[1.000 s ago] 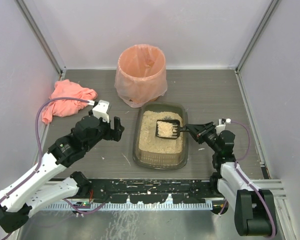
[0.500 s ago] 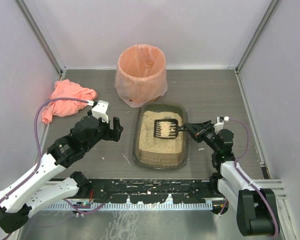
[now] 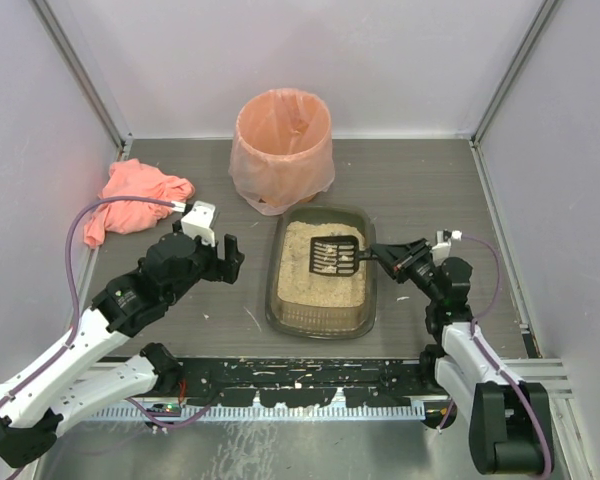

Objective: Clean the litter box

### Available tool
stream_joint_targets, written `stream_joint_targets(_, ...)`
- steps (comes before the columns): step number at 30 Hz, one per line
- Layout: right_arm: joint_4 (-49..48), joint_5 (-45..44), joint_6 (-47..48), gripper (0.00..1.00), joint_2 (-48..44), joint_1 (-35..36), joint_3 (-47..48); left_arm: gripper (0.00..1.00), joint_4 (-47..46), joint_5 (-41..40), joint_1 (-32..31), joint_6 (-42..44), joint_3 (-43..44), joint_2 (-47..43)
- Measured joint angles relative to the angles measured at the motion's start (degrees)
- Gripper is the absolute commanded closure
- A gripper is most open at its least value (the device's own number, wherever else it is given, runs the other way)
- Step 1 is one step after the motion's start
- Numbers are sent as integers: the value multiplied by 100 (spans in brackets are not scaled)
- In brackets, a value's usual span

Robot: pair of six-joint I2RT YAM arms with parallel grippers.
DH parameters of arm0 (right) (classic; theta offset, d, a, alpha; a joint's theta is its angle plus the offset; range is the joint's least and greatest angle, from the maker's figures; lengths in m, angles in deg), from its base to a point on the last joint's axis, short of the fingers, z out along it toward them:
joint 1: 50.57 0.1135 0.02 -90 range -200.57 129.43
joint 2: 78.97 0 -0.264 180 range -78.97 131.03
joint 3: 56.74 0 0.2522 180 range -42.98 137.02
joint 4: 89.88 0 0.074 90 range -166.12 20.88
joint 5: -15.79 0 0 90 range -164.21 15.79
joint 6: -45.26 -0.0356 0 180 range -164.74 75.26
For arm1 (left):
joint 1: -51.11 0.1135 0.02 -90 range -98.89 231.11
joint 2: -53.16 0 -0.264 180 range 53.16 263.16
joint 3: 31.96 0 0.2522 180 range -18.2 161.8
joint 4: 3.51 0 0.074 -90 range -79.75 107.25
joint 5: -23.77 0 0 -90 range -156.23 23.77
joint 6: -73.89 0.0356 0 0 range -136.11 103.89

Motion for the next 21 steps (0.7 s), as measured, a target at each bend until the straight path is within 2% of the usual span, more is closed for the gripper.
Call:
stream_joint_targets(3,33,39,-17,99,-94,-186,0,19,13,-2,0,7,7,0)
stream_joint_targets(7,52,48,46,100,-11,94,72,19,24,-39,0,17,7,-42)
stream_joint_targets(10,35,-17,22,99,-72,-44,55,19,81,-42,0,22,26,-63)
stream_joint_targets(21,323,105,179,99,37,151,378,18,251,-227,0,52,68,-184)
